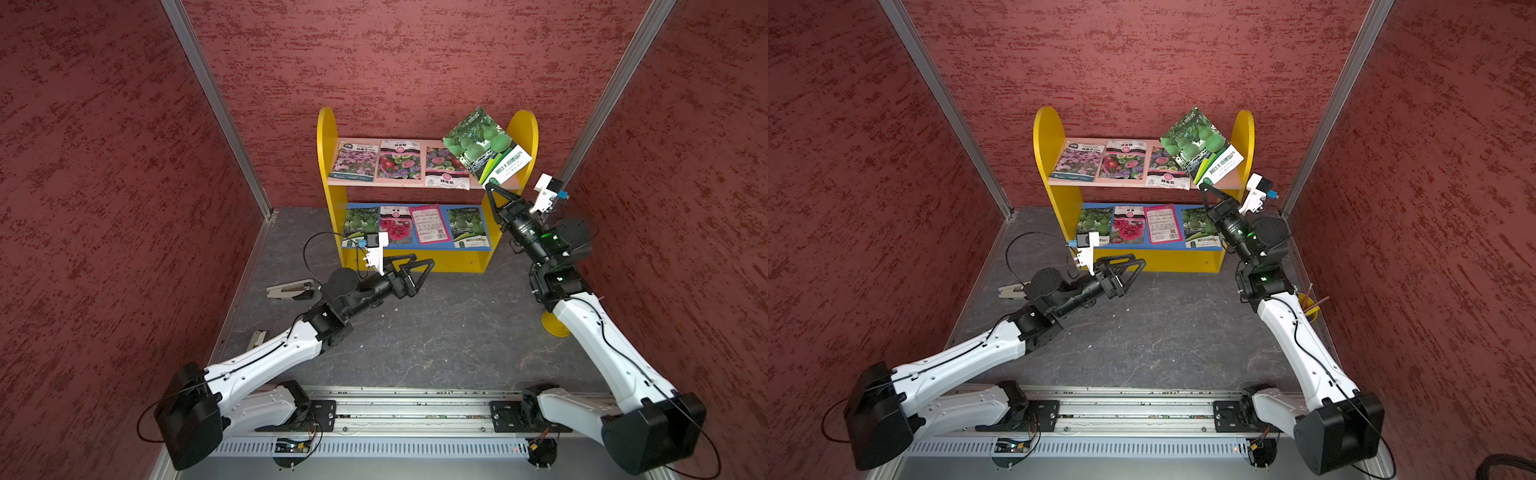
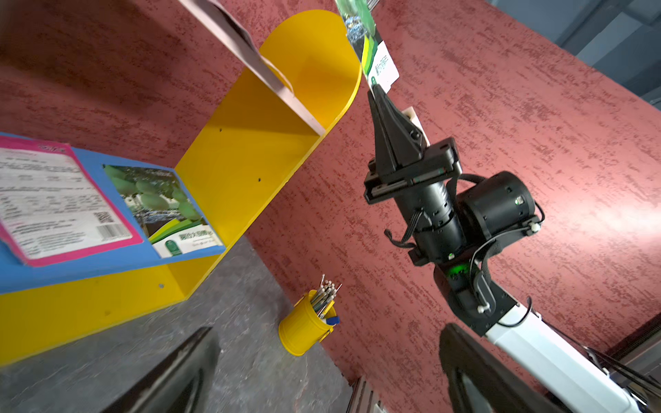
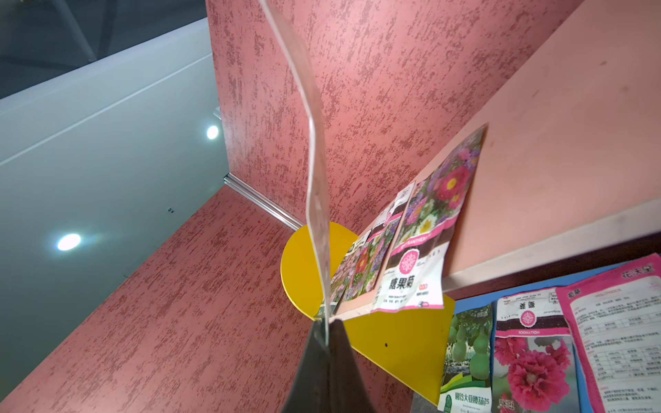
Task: Take the seed bag off the shelf
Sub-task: Pick up the seed packet from the shelf.
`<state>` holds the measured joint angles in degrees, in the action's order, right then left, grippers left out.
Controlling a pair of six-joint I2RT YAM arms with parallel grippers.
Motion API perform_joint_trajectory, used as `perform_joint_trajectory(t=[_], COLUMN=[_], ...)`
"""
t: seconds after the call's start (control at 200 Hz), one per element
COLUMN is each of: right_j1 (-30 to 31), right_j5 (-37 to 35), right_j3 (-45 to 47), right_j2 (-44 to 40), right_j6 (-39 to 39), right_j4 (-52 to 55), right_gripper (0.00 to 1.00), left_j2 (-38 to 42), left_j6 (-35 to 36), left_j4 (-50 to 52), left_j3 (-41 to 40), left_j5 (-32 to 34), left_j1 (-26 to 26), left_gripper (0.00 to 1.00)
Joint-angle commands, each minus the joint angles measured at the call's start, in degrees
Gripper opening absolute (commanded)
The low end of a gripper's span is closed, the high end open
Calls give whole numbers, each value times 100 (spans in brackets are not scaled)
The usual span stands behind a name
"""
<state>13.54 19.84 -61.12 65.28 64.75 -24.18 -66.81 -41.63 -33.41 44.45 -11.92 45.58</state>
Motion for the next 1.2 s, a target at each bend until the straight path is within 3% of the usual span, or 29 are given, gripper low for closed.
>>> perform_joint_trajectory(t=[0.0, 0.17, 0.381, 0.686, 1.052, 1.197], right_j1=[168, 554, 1087, 1684, 1950, 1981], right_j5=[177, 93, -146, -331, -510, -516], right_j3=[186, 518, 844, 1015, 1015, 1032], right_j2=[-238, -467, -604, -425, -340, -324], right_j6=[-206, -417, -714, -920, -1156, -1201], right_j4=[-368, -542, -570, -803, -728, -675], right_gripper=[0, 0, 0, 0, 0, 0], left_j2=[-331, -1006, -1527, -1982, -1935, -1821], left_j6=[-356, -942, -1239, -1557, -1678, -1623], left_j4=[-1109, -2071, -2375, -2633, -2713, -2620], left_j3=[297, 688, 1265, 1786, 1690, 1675], left_j5=[-170, -339, -424, -515, -400, -416], left_j1=[-49, -230, -426, -645, -806, -860], left_gripper=[100, 100, 98, 84, 27, 11])
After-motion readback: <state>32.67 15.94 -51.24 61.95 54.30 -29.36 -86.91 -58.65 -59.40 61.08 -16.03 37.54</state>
